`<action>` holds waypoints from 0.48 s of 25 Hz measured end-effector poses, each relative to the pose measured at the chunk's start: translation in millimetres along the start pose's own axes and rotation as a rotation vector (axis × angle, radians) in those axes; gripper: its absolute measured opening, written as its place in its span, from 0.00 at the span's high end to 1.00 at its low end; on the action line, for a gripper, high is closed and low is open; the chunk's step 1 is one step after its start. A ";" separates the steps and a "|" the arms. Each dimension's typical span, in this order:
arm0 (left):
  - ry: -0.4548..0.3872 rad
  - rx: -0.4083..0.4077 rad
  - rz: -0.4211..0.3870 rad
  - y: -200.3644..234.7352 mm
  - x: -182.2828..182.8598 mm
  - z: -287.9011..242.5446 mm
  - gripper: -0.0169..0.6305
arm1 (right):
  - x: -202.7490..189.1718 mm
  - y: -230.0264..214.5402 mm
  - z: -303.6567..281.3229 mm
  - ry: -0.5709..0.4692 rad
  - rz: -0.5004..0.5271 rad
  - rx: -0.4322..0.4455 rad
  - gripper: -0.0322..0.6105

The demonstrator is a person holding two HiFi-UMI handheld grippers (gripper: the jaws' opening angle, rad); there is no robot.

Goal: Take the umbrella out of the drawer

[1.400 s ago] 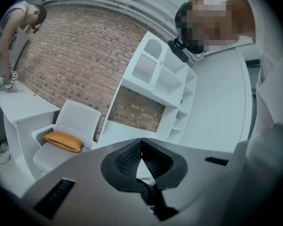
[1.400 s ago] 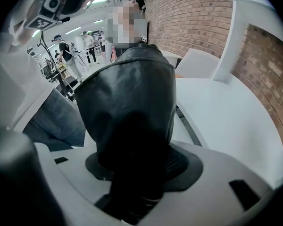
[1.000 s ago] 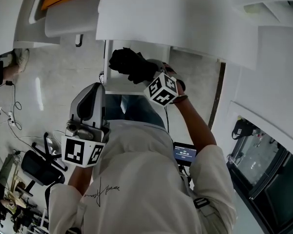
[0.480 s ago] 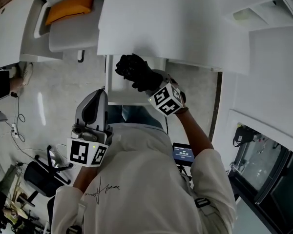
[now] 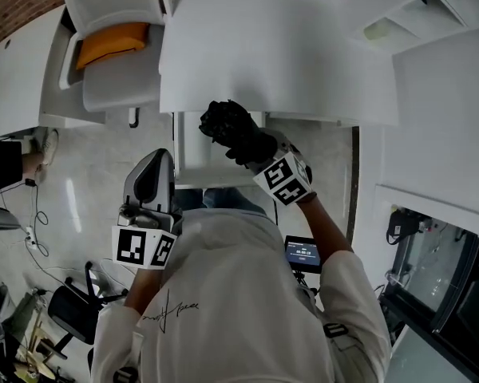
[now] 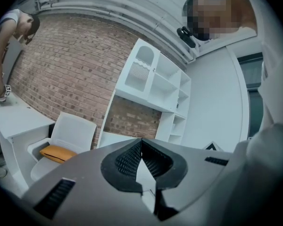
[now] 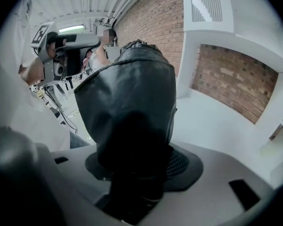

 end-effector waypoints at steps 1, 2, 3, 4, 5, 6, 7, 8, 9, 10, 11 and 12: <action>-0.004 -0.003 -0.006 0.1 1.9 -0.5 0.95 | 0.6 -1.4 5.3 -0.009 -0.016 -0.001 0.58; -0.007 -0.007 -0.012 -0.3 3.2 -1.0 0.95 | 1.3 -2.6 10.5 -0.016 -0.029 -0.003 0.58; -0.009 -0.010 -0.015 -0.8 3.9 -1.3 0.95 | 2.2 -3.5 15.5 -0.023 -0.036 -0.008 0.58; -0.012 -0.013 -0.016 -1.3 4.2 -1.3 0.95 | 3.2 -4.0 20.3 -0.029 -0.038 -0.015 0.58; -0.013 -0.015 -0.016 -1.8 4.4 -1.1 0.95 | 4.5 -4.0 24.9 -0.034 -0.037 -0.022 0.58; -0.015 -0.017 -0.014 -2.4 4.7 -1.2 0.95 | 6.0 -4.1 29.5 -0.041 -0.036 -0.028 0.58; -0.017 -0.020 -0.012 -3.0 5.2 -1.6 0.95 | 7.6 -4.4 34.3 -0.049 -0.036 -0.032 0.58; -0.019 -0.022 -0.011 -3.9 5.7 -2.4 0.95 | 8.9 -4.9 39.4 -0.059 -0.039 -0.036 0.58; -0.023 -0.024 -0.009 -4.8 6.3 -3.6 0.95 | 9.7 -5.7 44.6 -0.069 -0.045 -0.039 0.58; -0.027 -0.026 -0.009 -5.6 7.0 -4.8 0.95 | 10.2 -6.6 49.6 -0.077 -0.055 -0.042 0.58; -0.032 -0.028 -0.008 -6.1 7.9 -5.5 0.95 | 10.7 -7.4 54.2 -0.085 -0.069 -0.045 0.58; -0.035 -0.028 -0.007 -6.3 8.7 -5.4 0.95 | 11.4 -7.7 58.6 -0.094 -0.083 -0.048 0.58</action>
Point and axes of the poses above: the fingertips, and each gripper's own axes: z backward along the fingers, y to its left, x out of its top, the point moved 5 cm from there along z, backward along the fingers, and after that the axes turned 14 degrees about y, right-handed, at the moved point
